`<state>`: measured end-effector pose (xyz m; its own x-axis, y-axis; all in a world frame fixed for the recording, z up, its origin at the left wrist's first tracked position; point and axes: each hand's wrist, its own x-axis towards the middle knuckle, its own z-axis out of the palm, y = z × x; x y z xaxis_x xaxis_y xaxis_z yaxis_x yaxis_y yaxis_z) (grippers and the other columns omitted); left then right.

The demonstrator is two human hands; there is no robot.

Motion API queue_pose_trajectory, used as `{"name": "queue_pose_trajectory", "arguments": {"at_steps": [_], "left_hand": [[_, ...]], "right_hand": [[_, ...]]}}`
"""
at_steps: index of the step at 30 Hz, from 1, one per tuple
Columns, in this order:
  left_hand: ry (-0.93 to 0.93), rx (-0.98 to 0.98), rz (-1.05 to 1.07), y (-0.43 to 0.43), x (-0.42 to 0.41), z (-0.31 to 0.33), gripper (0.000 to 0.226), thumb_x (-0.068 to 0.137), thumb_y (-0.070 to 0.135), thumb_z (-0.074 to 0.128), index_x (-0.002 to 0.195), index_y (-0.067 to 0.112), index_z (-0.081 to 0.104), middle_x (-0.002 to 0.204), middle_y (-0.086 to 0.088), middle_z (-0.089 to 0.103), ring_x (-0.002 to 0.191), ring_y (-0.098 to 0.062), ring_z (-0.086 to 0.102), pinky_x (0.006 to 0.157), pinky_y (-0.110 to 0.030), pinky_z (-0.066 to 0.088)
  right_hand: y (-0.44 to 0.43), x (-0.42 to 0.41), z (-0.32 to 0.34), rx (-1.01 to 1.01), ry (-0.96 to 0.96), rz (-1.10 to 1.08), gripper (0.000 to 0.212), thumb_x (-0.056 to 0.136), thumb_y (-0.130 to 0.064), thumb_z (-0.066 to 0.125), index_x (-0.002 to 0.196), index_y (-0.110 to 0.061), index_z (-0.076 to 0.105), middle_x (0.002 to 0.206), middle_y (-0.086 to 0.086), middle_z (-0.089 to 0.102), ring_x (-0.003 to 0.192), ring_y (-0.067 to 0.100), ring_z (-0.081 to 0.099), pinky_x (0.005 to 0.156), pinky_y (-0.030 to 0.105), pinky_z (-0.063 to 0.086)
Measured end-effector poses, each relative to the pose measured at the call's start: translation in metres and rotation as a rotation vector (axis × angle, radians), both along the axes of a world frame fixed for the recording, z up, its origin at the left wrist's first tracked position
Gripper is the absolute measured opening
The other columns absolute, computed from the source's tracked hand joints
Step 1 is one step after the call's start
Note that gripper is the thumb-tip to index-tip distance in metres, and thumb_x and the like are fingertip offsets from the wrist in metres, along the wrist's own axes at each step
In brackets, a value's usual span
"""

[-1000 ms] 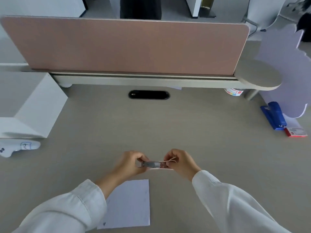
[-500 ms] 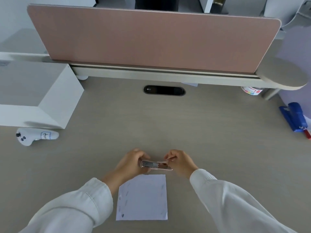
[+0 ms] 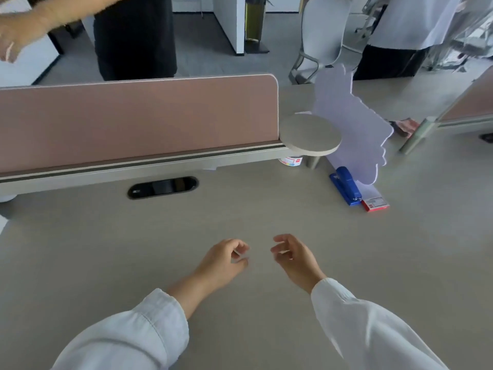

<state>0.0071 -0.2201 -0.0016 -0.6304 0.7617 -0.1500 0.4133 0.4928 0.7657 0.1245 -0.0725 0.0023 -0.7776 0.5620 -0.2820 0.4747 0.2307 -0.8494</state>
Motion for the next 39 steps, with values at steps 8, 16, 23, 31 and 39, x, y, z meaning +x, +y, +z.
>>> {"name": "queue_pose_trajectory", "arguments": {"at_steps": [8, 16, 23, 31, 39], "left_hand": [[-0.185, 0.029, -0.044, 0.167, 0.035, -0.015, 0.023, 0.081, 0.01, 0.063, 0.104, 0.01, 0.06, 0.092, 0.004, 0.058, 0.082, -0.011, 0.055, 0.07, 0.001, 0.036], [-0.279, 0.04, 0.028, 0.253, 0.011, -0.034, 0.016, 0.082, 0.008, 0.062, 0.095, 0.016, 0.058, 0.089, 0.003, 0.059, 0.083, -0.01, 0.057, 0.071, 0.0, 0.039], [-0.321, 0.095, 0.112, 0.3, -0.014, -0.054, 0.015, 0.081, 0.007, 0.063, 0.092, 0.016, 0.059, 0.08, 0.009, 0.058, 0.08, -0.012, 0.057, 0.07, -0.003, 0.041], [-0.359, 0.108, 0.122, 0.315, -0.019, -0.066, 0.015, 0.082, 0.002, 0.06, 0.095, 0.009, 0.06, 0.084, -0.001, 0.059, 0.073, -0.006, 0.055, 0.065, -0.001, 0.041], [-0.107, 0.094, 0.14, 0.264, -0.035, -0.031, 0.046, 0.077, 0.008, 0.067, 0.121, 0.013, 0.051, 0.113, 0.004, 0.045, 0.1, -0.009, 0.051, 0.088, -0.029, 0.048]], "right_hand": [[0.147, 0.04, -0.01, 0.0, -0.022, -0.166, 0.026, 0.083, -0.005, 0.052, 0.098, -0.026, 0.053, 0.087, -0.003, 0.066, 0.066, 0.011, 0.058, 0.046, 0.009, 0.042], [0.244, 0.007, -0.024, 0.055, 0.011, -0.202, 0.023, 0.083, -0.002, 0.051, 0.093, -0.022, 0.054, 0.095, 0.0, 0.062, 0.077, 0.014, 0.056, 0.057, 0.01, 0.041], [0.29, -0.025, -0.034, 0.124, 0.052, -0.287, 0.022, 0.082, 0.0, 0.052, 0.097, -0.015, 0.059, 0.097, -0.005, 0.057, 0.087, 0.015, 0.055, 0.075, 0.037, 0.053], [0.301, -0.039, -0.055, 0.355, -0.055, -0.22, 0.051, 0.08, -0.007, 0.063, 0.126, -0.013, 0.043, 0.125, 0.008, 0.053, 0.113, 0.029, 0.047, 0.088, 0.034, 0.038], [0.258, -0.031, -0.027, 0.345, -0.045, 0.083, 0.057, 0.083, 0.002, 0.054, 0.135, -0.017, 0.041, 0.12, 0.006, 0.061, 0.11, 0.027, 0.055, 0.091, 0.026, 0.038]]}}
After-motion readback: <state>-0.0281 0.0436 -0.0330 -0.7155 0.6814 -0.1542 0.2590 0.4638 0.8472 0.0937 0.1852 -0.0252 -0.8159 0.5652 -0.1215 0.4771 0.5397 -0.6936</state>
